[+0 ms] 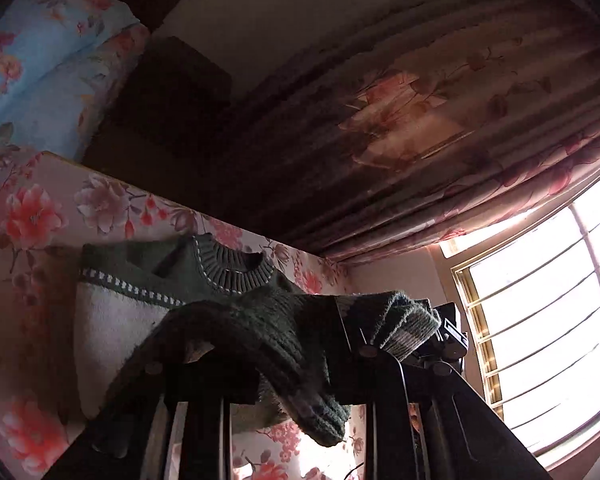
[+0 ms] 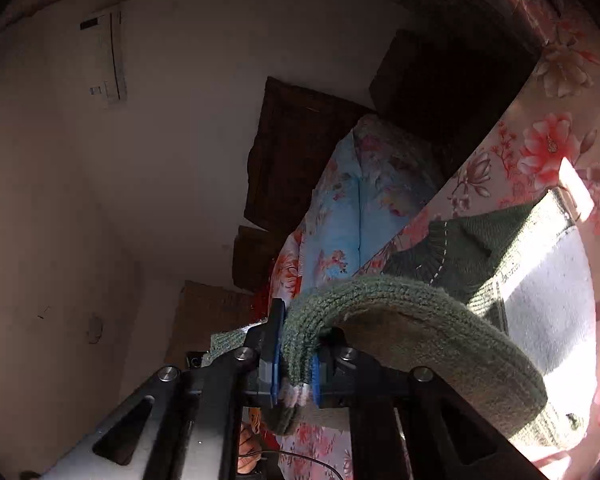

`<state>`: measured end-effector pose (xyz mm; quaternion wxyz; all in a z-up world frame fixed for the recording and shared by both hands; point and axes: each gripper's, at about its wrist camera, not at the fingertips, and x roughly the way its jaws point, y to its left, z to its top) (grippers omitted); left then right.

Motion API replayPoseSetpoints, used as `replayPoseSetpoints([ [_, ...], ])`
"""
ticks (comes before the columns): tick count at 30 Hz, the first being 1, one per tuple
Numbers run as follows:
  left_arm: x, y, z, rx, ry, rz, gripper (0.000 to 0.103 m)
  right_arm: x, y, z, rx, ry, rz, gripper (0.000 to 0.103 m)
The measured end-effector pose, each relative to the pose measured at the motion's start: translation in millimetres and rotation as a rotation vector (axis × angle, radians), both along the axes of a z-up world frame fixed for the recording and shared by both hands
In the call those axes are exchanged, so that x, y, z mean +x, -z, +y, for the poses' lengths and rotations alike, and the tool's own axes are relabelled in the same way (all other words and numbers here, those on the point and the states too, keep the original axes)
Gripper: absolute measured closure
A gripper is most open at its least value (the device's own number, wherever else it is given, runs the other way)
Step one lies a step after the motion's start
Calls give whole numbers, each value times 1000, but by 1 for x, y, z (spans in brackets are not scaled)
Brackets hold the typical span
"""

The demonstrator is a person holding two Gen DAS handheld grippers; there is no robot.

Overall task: Fold small clothes
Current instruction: 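Lower the folded half onto the sweater and open both tools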

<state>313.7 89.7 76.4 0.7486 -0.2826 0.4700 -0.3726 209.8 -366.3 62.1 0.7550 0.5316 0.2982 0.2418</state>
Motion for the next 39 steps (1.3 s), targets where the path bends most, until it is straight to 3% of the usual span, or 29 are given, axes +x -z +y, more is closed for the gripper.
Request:
replayPoseSetpoints([
  [1,21,15,-2,7,-29,32,81,21,11,-5,-3,14,24,90],
  [2,41,32,-6,8,-36,75,0,39,25,-10,-5,34,68,89],
  [4,66,66,-7,61,-109,118,0,68,63,-22,-5,87,233,79],
  [6,75,90,-3,53,-124,163,0,76,104,-26,125,90,356,79],
  [7,73,95,0,41,-126,169,0,74,112,-27,127,100,356,79],
  [9,65,92,6,61,-124,135,0,67,106,-25,36,80,317,79],
  [14,15,56,34,132,-149,-1,0,28,75,-30,-131,18,274,79],
  [17,-18,45,52,146,-171,-60,0,-12,60,-40,-307,13,300,78],
  [19,-37,45,59,199,-190,-84,0,-35,59,-52,-406,3,342,78],
  [22,-58,49,62,280,-237,-154,0,-64,77,-65,-381,-3,391,78],
  [26,-63,61,78,230,-355,-175,0,-84,92,-68,-336,7,392,78],
  [29,-56,64,90,233,-465,-160,0,-93,85,-62,-347,14,350,78],
  [32,-47,64,98,242,-532,-170,0,-98,77,-64,-419,20,340,78],
  [36,-41,66,104,251,-570,-179,0,-95,65,-60,-380,87,285,78],
  [39,-29,67,97,262,-554,-218,0,-86,54,-49,-325,26,207,78],
])
